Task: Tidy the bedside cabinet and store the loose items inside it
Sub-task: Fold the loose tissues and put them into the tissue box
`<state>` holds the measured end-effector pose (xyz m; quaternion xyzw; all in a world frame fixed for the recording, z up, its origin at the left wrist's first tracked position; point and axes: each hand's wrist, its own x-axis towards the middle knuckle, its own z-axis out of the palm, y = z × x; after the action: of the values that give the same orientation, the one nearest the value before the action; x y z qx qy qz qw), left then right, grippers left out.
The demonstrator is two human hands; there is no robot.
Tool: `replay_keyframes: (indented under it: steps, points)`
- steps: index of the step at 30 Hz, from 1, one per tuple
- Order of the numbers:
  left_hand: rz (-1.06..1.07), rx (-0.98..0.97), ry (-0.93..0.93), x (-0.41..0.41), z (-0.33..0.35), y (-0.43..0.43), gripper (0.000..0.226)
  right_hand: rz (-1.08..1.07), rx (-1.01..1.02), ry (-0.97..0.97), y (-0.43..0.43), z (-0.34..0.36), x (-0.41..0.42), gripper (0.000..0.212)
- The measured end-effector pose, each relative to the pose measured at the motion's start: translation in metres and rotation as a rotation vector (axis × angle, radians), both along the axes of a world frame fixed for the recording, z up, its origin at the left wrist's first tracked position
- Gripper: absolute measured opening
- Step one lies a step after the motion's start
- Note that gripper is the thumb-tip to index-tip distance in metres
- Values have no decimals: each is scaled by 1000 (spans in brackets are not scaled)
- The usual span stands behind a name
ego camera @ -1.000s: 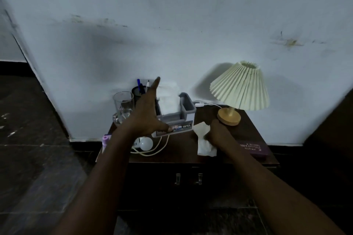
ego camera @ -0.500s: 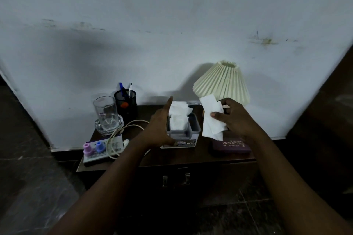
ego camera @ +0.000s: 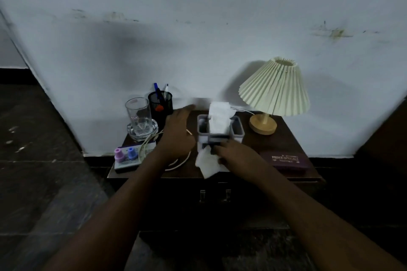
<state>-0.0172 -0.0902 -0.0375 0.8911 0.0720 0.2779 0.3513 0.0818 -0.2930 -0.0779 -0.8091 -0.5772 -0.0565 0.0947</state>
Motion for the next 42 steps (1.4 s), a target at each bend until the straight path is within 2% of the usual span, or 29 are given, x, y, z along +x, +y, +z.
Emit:
replay_keyframes:
  steps: [2, 4, 7, 10, 11, 14, 15, 17, 19, 23, 26, 29, 34, 37, 39, 42]
  points:
    - [57, 106, -70, -11, -8, -3, 43, -1, 9, -35, 2, -4, -1, 33]
    - [7, 114, 17, -17, -12, -7, 21, -21, 35, -75, 2, -5, 0, 29]
    - [-78, 68, 195, -20, -15, -10, 15, -35, 81, -124, 3, 5, 3, 21]
    - [-22, -45, 247, -20, -15, -12, 10, -90, 222, -27, -3, 19, 1, 16]
    - [6, -170, 239, -18, -14, -14, 12, -150, 313, 75, -6, 26, -2, 14]
    - [-34, -871, 212, -12, -1, -28, 49, -362, 553, 537, -11, 36, -11, 11]
    - [-88, -1013, 239, -10, 2, -32, 57, -404, 603, 670, -11, 36, -13, 12]
    - [-181, -1108, 307, -10, 1, -41, 57, -454, 669, 888, -10, 35, -16, 10]
    - [-205, -1180, 294, -10, -2, -47, 44, -475, 674, 1034, -9, 33, -18, 9]
    - [-99, -1300, 199, -7, -10, -51, 15, -462, 709, 1338, -9, 31, -19, 22]
    - [-71, -1268, 227, -4, -13, -45, 8, -477, 793, 1525, -10, 31, -17, 13]
    - [-135, -1251, 275, -6, -15, -41, 11, -453, 817, 1538, -10, 32, -18, 13]
    - [-173, -1244, 308, -9, -12, -35, 17, -472, 845, 1403, -4, 33, -25, 10]
    - [-111, -1243, 280, -9, -10, -25, 31, -551, 916, 1339, -3, 34, -23, 5]
    - [-149, -1233, 279, -11, -8, -20, 37, -572, 941, 1331, -3, 34, -23, 3]
    - [-223, -1192, 345, -15, -10, -24, 17, -531, 940, 1375, -2, 32, -26, 8]
